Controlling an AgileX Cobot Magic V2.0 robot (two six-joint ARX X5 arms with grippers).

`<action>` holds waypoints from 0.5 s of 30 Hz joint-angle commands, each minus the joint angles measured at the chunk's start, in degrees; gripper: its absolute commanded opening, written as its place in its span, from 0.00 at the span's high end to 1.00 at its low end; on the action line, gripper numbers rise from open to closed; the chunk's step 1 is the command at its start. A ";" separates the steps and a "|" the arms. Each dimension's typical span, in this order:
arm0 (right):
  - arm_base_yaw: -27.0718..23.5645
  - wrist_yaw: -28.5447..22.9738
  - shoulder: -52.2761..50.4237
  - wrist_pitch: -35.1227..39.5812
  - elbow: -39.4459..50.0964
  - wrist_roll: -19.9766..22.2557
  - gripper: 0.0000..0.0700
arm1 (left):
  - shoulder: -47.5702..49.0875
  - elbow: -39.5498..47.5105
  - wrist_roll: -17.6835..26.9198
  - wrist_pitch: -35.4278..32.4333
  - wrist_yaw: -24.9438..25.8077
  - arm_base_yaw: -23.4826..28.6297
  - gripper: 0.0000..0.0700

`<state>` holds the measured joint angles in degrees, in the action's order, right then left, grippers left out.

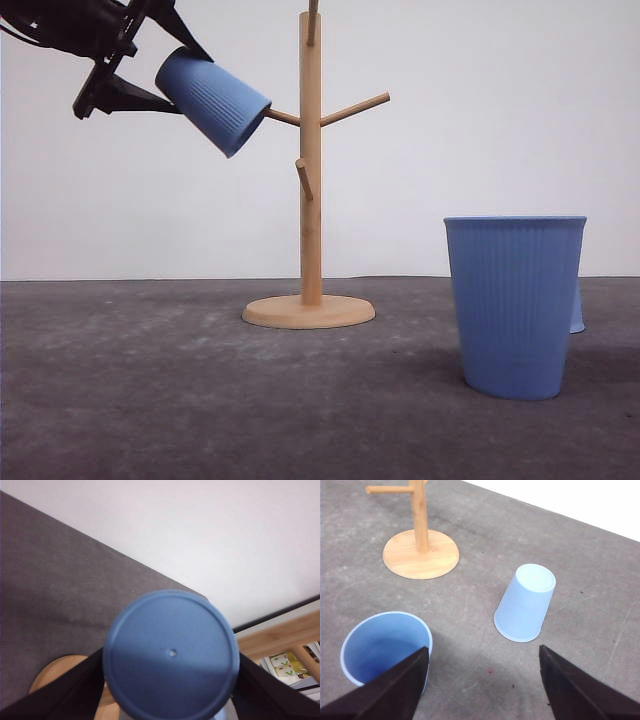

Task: Place three cups

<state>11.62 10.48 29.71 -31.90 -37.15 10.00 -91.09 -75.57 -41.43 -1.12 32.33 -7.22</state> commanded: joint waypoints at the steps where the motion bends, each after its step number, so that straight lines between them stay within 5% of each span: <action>1: 0.26 -0.02 0.15 0.61 -0.90 -1.04 0.37 | -1.15 -0.90 0.00 -1.11 0.31 -0.30 0.44; 15: 0.26 0.00 0.13 0.59 -0.90 -1.12 0.37 | -3.72 -0.90 0.19 -1.54 0.59 -2.58 0.44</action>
<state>11.62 10.48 29.71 -31.90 -37.15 9.98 -93.63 -75.57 -41.59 -1.91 32.77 -9.57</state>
